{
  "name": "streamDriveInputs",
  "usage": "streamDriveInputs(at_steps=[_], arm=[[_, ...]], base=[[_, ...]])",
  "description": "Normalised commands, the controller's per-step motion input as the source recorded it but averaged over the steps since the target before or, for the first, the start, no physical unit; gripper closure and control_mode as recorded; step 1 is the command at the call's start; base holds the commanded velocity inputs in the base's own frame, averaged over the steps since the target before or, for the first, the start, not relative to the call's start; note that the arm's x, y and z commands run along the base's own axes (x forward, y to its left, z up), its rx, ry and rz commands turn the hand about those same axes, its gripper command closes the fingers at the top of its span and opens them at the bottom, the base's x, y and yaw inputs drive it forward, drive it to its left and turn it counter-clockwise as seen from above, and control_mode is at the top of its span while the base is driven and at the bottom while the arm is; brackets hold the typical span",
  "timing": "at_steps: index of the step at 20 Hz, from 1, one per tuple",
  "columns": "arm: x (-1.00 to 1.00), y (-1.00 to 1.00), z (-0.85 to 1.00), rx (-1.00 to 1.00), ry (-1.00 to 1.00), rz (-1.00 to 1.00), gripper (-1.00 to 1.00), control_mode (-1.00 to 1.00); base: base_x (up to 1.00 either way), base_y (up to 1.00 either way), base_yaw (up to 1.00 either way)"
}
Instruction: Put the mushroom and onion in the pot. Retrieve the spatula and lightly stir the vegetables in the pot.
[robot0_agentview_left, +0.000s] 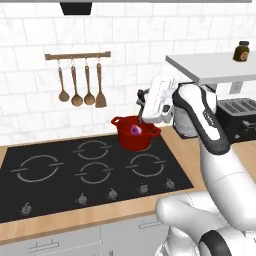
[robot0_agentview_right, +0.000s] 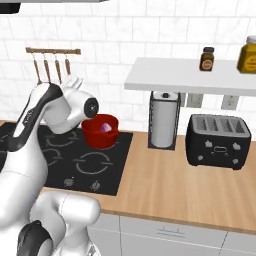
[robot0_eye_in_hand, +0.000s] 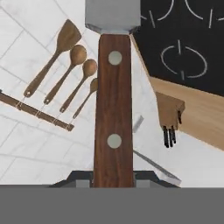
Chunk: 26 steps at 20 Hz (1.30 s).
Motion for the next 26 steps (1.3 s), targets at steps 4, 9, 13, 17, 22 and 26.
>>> streamDriveInputs(at_steps=[4,9,13,17,22,26], arm=[[0.89,-0.02,0.00,0.31,0.03,-0.16,1.00,-1.00],[0.51,-0.15,-0.03,0.27,0.25,-0.27,1.00,-1.00],[0.00,-0.24,-0.03,0.28,0.27,-0.30,1.00,-1.00],[0.33,-0.28,0.00,0.13,0.18,-0.30,1.00,-1.00],[0.62,-0.43,-0.01,0.05,0.15,-0.27,1.00,-1.00],[0.07,-0.14,-0.30,0.10,0.12,-0.15,1.00,-1.00]], base=[[0.00,0.00,0.00],[0.00,0.00,0.00],[0.00,0.00,0.00],[0.00,0.00,0.00],[0.00,0.00,0.00],[0.00,0.00,0.00]])
